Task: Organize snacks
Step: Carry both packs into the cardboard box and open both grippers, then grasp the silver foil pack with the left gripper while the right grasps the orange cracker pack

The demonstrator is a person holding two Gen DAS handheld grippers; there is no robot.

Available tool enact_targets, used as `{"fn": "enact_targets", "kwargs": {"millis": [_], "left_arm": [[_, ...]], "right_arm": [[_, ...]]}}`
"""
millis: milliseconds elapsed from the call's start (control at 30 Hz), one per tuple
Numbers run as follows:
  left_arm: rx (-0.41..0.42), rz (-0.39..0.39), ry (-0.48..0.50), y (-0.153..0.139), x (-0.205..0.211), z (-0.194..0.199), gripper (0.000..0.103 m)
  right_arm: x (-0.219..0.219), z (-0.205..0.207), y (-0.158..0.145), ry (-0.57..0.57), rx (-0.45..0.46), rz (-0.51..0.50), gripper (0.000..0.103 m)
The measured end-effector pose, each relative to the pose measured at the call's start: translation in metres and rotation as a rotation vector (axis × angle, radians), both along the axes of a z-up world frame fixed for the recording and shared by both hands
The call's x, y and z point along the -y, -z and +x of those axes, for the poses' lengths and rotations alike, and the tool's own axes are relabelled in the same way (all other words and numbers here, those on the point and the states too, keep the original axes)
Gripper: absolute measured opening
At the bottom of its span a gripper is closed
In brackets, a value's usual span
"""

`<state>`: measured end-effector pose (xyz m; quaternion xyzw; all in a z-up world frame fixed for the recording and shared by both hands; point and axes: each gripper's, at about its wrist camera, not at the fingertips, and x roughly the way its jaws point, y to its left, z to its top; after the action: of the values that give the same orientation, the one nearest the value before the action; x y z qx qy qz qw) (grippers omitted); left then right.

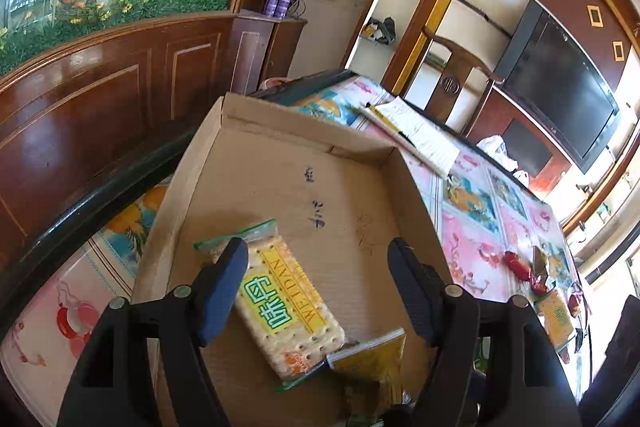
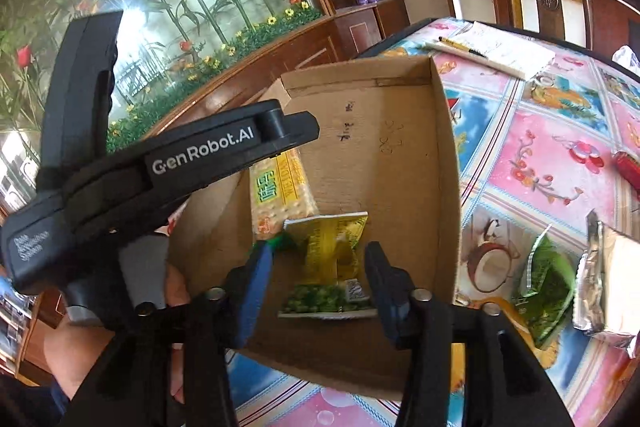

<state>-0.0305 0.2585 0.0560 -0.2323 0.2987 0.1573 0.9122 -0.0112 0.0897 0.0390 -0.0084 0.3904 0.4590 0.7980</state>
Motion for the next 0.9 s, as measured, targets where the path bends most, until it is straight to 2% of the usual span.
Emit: {"fn": "enact_targets", "kwargs": {"millis": [100, 267, 367, 467, 567, 633, 667, 767, 900], "left_arm": [[0.045, -0.013, 0.012, -0.004, 0.001, -0.004, 0.073], [0.076, 0.032, 0.059, -0.01, 0.015, -0.003, 0.078], [0.094, 0.046, 0.1, -0.013, 0.024, -0.002, 0.078], [0.136, 0.064, 0.143, -0.018, 0.033, -0.005, 0.078], [0.162, 0.068, 0.235, -0.021, 0.048, -0.005, 0.08], [0.15, 0.073, 0.321, -0.021, 0.066, 0.0, 0.08], [0.143, 0.072, 0.355, -0.021, 0.073, 0.002, 0.08], [0.11, 0.063, 0.453, -0.021, 0.097, 0.008, 0.081], [0.032, -0.011, 0.612, -0.022, 0.128, 0.023, 0.083]], "right_arm": [[0.011, -0.004, -0.011, 0.014, 0.025, 0.029, 0.057], [0.04, -0.004, -0.028, 0.02, 0.027, 0.083, 0.056], [0.076, -0.001, -0.036, 0.047, 0.035, 0.102, 0.056], [0.127, 0.006, -0.036, 0.122, 0.045, 0.103, 0.056], [0.182, 0.02, -0.028, 0.207, 0.018, 0.08, 0.056], [0.218, 0.028, -0.022, 0.29, 0.011, 0.059, 0.057], [0.235, 0.034, -0.018, 0.311, -0.017, 0.055, 0.062], [0.26, 0.045, -0.012, 0.356, -0.065, 0.05, 0.063], [0.264, 0.055, -0.011, 0.389, -0.065, -0.019, 0.073]]}}
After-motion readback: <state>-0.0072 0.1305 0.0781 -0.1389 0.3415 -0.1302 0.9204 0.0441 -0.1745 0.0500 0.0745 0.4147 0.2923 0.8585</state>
